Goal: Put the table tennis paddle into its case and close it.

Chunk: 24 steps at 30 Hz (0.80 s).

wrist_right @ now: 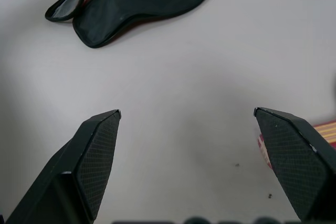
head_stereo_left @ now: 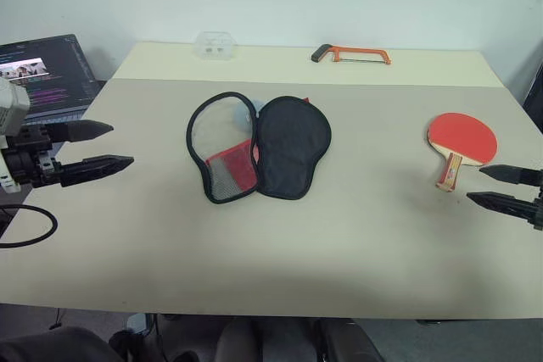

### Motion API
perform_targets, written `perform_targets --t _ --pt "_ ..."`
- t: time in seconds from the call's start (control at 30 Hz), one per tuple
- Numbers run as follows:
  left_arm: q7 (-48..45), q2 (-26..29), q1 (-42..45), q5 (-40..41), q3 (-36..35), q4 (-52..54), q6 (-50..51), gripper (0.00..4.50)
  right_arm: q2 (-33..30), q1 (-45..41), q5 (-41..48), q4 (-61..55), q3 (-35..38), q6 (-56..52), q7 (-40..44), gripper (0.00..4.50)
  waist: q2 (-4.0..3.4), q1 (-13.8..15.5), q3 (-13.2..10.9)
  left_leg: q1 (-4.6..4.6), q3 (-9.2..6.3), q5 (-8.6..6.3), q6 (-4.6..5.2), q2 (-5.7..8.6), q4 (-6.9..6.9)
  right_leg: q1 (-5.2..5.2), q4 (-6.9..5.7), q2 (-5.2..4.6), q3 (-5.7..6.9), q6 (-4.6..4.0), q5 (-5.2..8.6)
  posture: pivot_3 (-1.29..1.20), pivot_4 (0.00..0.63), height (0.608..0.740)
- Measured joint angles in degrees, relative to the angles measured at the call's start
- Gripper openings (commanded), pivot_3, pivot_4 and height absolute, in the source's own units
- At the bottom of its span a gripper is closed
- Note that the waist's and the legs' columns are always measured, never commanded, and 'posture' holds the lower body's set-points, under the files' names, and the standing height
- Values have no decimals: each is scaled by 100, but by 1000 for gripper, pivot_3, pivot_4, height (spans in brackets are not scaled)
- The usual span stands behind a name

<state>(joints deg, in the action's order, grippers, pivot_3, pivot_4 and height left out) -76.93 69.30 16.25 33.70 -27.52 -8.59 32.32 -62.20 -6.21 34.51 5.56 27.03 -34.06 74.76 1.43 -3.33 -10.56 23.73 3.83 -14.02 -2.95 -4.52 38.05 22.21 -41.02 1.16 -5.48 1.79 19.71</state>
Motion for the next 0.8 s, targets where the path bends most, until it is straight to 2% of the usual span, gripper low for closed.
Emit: perform_targets --t 0.27,0.4,0.5,0.6,0.8 --pt "50 75 40 3 -48 20 15 4500 1 -29 0 35 -1 58 -28 4478 0 1 0 0 -1 0 0 1 0 -1 0 0 1 0 0 0 150 740" --pt "423 -54 153 -48 -46 24 -21 4500 51 24 20 -87 0 58 -49 4478 0 2 0 0 -2 0 0 0 0 -1 -1 0 1 0 0 0 150 740" --pt "907 -417 243 -256 124 -59 -49 4500 305 193 214 -634 22 -105 -191 4478 -1 6 4 -1 -5 0 0 0 2 -3 -3 2 2 0 0 0 150 740" --pt "1502 -773 351 -814 810 -413 -120 4500 639 304 597 -1577 -105 -443 -465 4478 -2 7 5 1 -10 0 0 4 5 -5 -7 5 1 0 -1 0 150 740" --pt "2435 -1725 1117 -1296 1610 -923 205 4500 731 -284 1099 -2289 -314 -822 -883 4478 31 64 17 15 -23 0 0 4 20 -7 -4 0 12 3 -3 0 150 740"
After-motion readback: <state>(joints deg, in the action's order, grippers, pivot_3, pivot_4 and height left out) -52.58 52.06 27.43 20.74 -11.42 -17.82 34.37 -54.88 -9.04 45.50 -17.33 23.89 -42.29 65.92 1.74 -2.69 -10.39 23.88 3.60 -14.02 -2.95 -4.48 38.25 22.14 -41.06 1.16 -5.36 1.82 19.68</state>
